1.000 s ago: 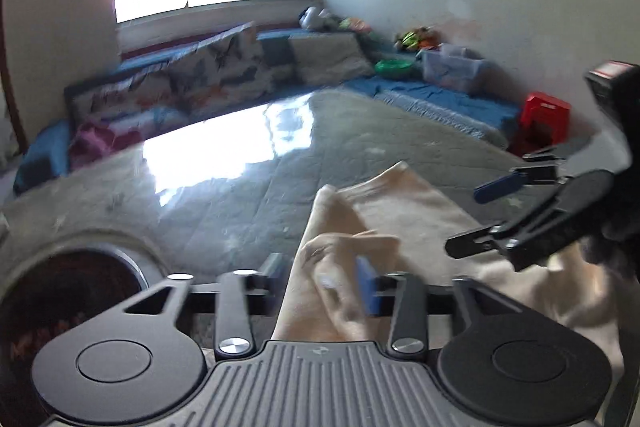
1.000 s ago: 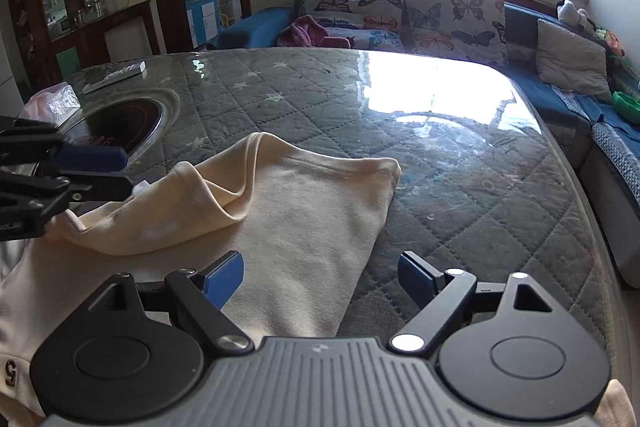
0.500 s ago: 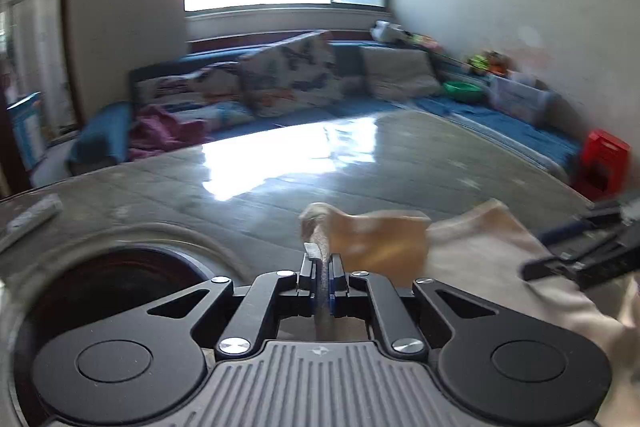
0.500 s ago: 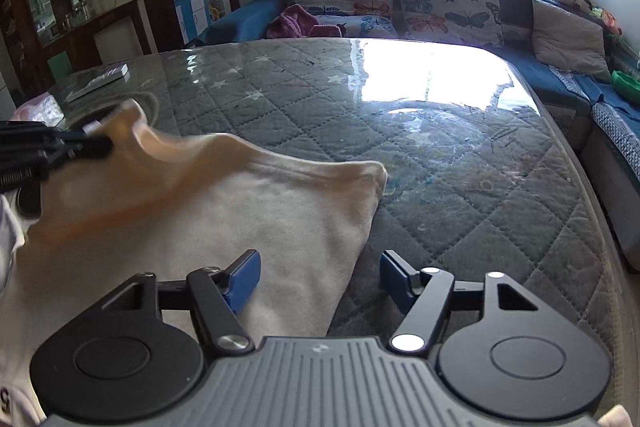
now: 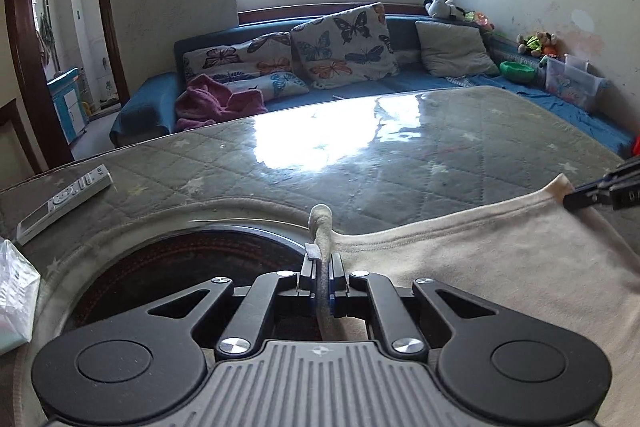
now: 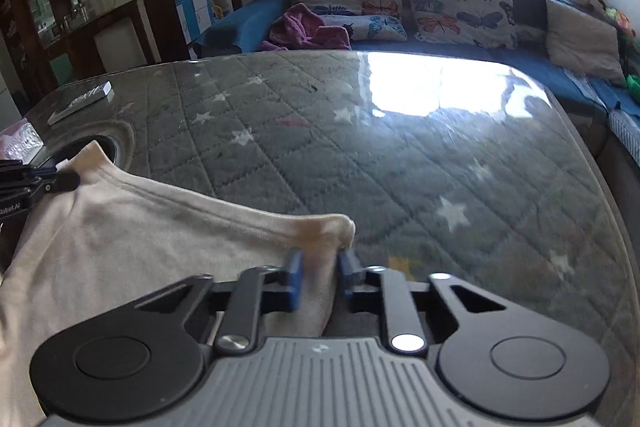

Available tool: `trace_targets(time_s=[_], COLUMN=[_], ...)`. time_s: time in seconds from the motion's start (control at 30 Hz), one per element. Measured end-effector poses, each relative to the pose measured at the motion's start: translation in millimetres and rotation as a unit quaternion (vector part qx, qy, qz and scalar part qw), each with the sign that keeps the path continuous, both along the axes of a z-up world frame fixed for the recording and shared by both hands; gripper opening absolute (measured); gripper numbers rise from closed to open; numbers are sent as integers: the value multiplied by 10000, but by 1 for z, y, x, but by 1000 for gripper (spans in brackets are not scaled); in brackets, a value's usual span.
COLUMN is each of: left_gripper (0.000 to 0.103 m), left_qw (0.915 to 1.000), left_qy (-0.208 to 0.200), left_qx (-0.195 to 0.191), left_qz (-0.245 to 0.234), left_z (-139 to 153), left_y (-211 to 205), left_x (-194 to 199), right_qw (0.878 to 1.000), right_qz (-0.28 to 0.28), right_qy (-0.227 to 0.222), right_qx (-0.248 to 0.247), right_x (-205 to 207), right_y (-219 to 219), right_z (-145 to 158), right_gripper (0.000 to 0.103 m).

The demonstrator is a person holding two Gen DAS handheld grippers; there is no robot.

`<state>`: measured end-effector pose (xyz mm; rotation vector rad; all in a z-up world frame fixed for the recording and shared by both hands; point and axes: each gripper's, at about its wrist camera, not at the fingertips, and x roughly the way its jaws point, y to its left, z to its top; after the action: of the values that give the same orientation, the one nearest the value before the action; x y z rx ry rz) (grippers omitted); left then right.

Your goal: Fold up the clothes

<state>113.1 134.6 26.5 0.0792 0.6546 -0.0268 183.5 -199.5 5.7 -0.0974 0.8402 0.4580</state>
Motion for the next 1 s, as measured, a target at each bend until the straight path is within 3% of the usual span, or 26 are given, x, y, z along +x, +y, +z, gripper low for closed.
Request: trace_targets(time_s=[0.3,0.47,0.6,0.73,0.9,1.0], left_gripper=[7,14,17,20,22,22], left_qw=[9990,9982,9983,9994,9979,9935], left_qy=[253,272,61,-148,-176,-97], left_qx=[203,219,153,-44,-171,-193], left_qz=[320,497,568,311,-602,-1121], left_z=[-13,-12,4,21,27,19], left_y=[29,35,31,12,-37,-65], left_x=[35,29,6,-27,-75,-100], right_qw=[9930,9894,9897,9876,9824,9790], right_qz=[497,656,887,1155,1607,1711], right_qy=[-617,-700,-665,-662,-665,-861], right_qx=[-871,-1092,-909,-831,-679,-693], right_x=[47,45,7,-38,-110,-143], right_y=[63,76,64,53,46,46], right_z=[-5,-1,13,22,27,28], right_gripper=[8,17,35,47,59,61])
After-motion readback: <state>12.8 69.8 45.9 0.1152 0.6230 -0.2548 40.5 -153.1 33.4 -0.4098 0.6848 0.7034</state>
